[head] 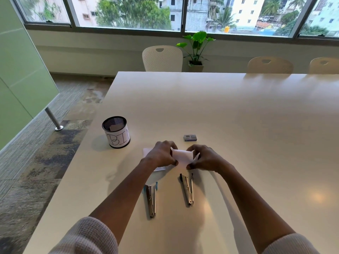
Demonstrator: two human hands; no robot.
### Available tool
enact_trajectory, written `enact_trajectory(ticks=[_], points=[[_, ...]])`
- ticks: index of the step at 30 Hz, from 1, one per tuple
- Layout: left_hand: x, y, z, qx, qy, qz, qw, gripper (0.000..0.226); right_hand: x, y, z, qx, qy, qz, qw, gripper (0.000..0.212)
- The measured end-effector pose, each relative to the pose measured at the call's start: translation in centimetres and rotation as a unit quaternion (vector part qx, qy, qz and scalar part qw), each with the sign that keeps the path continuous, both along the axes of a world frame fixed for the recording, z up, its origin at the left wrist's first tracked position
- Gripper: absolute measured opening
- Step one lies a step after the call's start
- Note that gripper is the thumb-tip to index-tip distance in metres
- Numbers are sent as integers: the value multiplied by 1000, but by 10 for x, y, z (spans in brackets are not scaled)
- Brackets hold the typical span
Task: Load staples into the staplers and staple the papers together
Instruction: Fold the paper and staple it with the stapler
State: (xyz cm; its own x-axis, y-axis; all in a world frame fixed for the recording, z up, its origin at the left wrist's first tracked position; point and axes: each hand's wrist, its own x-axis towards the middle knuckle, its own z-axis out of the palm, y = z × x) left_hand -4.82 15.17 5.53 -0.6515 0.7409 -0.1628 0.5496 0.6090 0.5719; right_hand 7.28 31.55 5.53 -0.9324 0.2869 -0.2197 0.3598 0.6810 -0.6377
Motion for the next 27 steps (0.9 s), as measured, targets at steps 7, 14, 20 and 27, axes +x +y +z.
enact_trajectory(ticks=[7, 14, 20, 27], points=[[11, -13, 3, 146, 26, 32, 988, 68, 19, -10, -1, -154, 147, -144, 966, 45], [24, -28, 32, 198, 81, -1, 977, 91, 33, -22, 26, -230, 233, -171, 929, 10], [37, -42, 46, 214, 128, -47, 967, 103, 46, -40, 40, -338, 242, -145, 898, 26], [41, -53, 50, 213, 192, -86, 954, 90, 54, -50, 51, -405, 200, -116, 884, 34]])
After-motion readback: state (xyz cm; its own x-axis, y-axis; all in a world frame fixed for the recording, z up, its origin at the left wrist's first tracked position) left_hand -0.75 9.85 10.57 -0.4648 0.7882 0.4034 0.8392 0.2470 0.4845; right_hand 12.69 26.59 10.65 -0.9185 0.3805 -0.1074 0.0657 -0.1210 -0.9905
